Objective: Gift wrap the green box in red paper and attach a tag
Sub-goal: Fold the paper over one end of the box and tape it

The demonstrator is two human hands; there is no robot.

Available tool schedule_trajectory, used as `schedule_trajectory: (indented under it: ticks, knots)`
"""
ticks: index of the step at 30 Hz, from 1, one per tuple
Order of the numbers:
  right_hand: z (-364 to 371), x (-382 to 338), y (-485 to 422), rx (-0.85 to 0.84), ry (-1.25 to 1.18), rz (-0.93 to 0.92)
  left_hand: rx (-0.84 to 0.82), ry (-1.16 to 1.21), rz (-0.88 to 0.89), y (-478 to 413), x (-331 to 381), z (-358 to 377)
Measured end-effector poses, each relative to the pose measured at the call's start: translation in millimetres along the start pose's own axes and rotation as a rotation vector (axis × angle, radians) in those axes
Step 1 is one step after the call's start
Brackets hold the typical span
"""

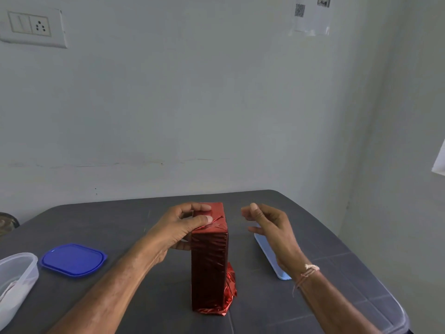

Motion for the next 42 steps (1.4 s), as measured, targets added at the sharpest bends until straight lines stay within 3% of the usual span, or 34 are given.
schedule_trajectory:
  ticks: [5, 9, 14, 22, 31, 42]
  knots:
    - [-85, 40, -10, 0.3, 0.331, 0.192, -0.009, -0.009, 0.01, -1, 1, 0]
    - [-131, 88, -10, 0.304, 0.553, 0.444, -0.019, -0.008, 0.013, -3, -3, 1]
    - [-138, 119, -13, 0.205, 0.447, 0.595, -0.029, -0.007, 0.016, -4, -3, 2]
    - [-120, 107, -14, 0.086, 0.348, 0.724, -0.032, -0.002, 0.019, -3, -4, 1]
    - [-118, 113, 2, 0.168, 0.088, 0.694, -0.032, -0.012, 0.015, -4, -8, -1]
    - [-122, 127, 23, 0.264, 0.024, 0.627, -0.034, -0.007, 0.004, -4, -9, -1]
Point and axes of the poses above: each hand's wrist, its own y-axis away from the middle knuckle, its own z-axis out of the palm, x = y × z, the point moved 9 cm from there along -y, towards the middle knuckle, and after that the axes turned 5 degrees about z, right-handed, at the moved point
